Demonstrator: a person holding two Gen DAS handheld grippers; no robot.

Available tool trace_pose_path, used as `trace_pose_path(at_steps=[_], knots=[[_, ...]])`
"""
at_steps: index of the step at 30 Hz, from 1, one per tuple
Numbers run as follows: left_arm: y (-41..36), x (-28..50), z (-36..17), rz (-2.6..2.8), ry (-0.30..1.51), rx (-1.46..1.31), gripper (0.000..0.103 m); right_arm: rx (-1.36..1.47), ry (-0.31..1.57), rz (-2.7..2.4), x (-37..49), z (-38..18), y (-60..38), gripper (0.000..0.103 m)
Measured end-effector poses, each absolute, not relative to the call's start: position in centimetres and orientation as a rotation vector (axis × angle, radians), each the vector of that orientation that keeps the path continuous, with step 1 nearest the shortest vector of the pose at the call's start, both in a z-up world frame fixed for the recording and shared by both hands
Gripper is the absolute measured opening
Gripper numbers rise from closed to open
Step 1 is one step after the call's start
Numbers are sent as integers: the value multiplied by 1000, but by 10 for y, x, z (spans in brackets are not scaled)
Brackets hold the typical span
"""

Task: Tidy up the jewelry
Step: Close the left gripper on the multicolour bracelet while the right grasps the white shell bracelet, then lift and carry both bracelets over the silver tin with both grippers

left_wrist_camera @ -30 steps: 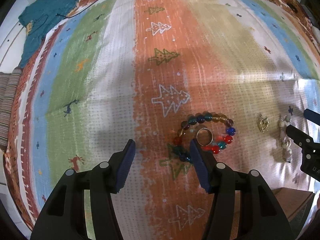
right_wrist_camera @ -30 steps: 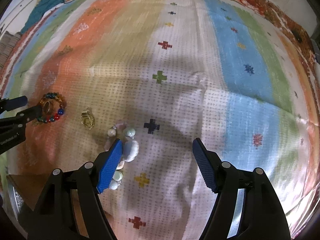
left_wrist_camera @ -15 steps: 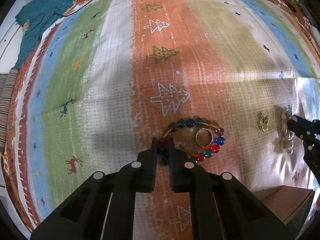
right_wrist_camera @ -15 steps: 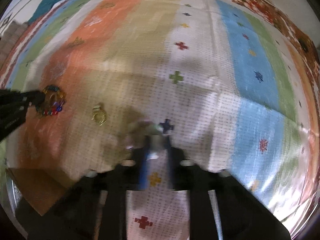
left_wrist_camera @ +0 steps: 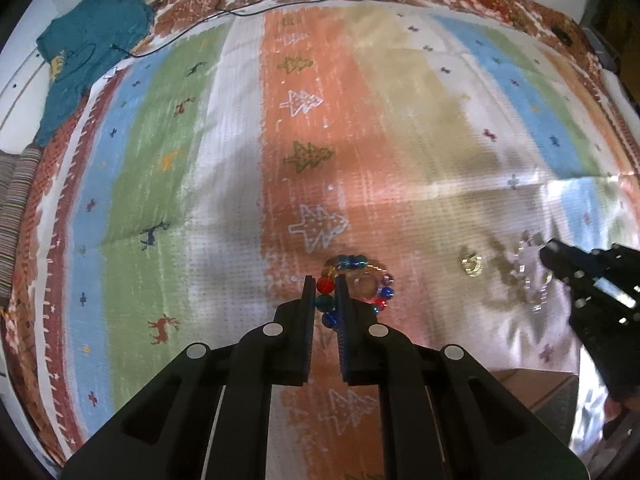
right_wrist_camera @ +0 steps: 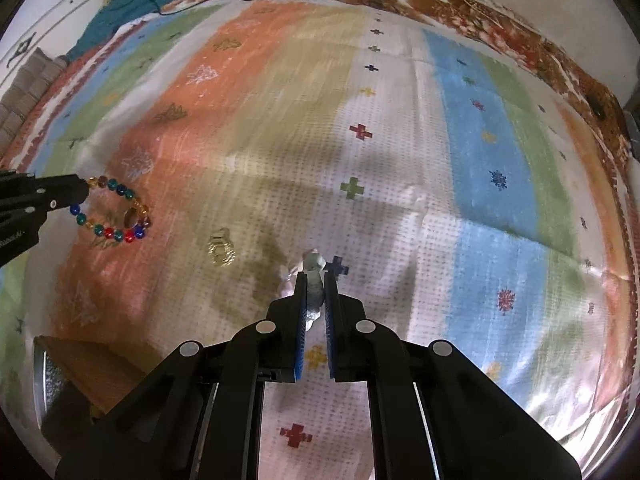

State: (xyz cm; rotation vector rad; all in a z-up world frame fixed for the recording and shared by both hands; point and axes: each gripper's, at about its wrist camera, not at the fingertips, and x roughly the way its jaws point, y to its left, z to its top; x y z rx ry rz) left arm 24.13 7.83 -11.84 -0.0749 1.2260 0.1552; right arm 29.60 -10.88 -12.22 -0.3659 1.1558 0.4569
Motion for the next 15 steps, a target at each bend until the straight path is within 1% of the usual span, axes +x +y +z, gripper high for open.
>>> trace_pose_path(at_steps=[15], knots=[[60,226,-94,119,1171,-50,9,-332,1102,488,281,-98,-111,9]])
